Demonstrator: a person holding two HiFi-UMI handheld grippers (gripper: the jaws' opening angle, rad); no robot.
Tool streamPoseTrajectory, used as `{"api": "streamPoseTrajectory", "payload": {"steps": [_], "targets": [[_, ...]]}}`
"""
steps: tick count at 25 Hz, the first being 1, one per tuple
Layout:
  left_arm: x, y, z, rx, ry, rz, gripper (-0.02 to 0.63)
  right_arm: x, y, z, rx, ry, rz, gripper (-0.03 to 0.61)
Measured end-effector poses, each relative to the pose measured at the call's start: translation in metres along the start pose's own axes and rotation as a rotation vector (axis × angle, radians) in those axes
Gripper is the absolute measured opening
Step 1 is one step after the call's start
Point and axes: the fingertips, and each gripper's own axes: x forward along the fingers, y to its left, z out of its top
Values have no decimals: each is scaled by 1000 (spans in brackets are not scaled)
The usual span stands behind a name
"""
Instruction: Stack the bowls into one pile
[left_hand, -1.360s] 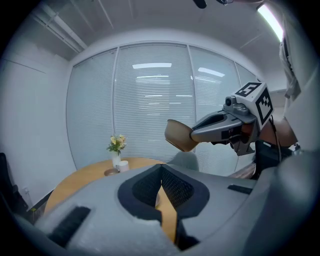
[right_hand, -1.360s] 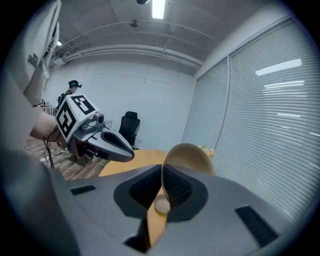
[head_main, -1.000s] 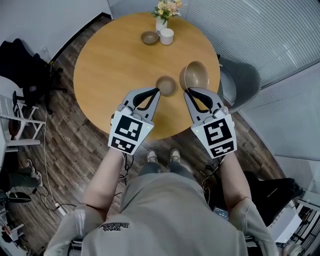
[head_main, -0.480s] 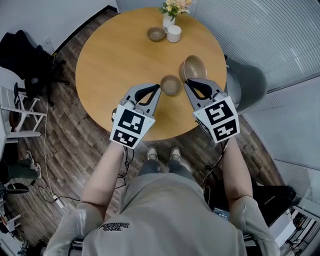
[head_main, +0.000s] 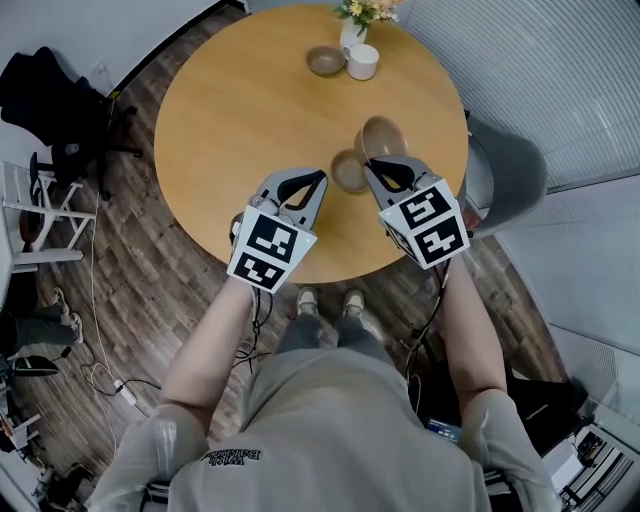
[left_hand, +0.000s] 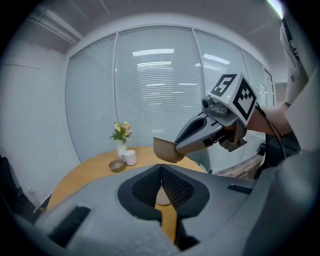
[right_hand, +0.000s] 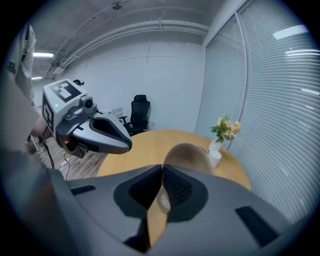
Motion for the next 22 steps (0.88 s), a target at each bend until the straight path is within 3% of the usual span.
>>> {"api": "streamPoseTrajectory", "payload": {"steps": [11, 22], "targets": [[28, 7, -43, -48, 75, -15, 18, 57, 4, -47, 7, 118, 72, 34], [47, 7, -81, -150, 132, -32, 18, 103, 20, -87, 48, 204, 132, 34]]}}
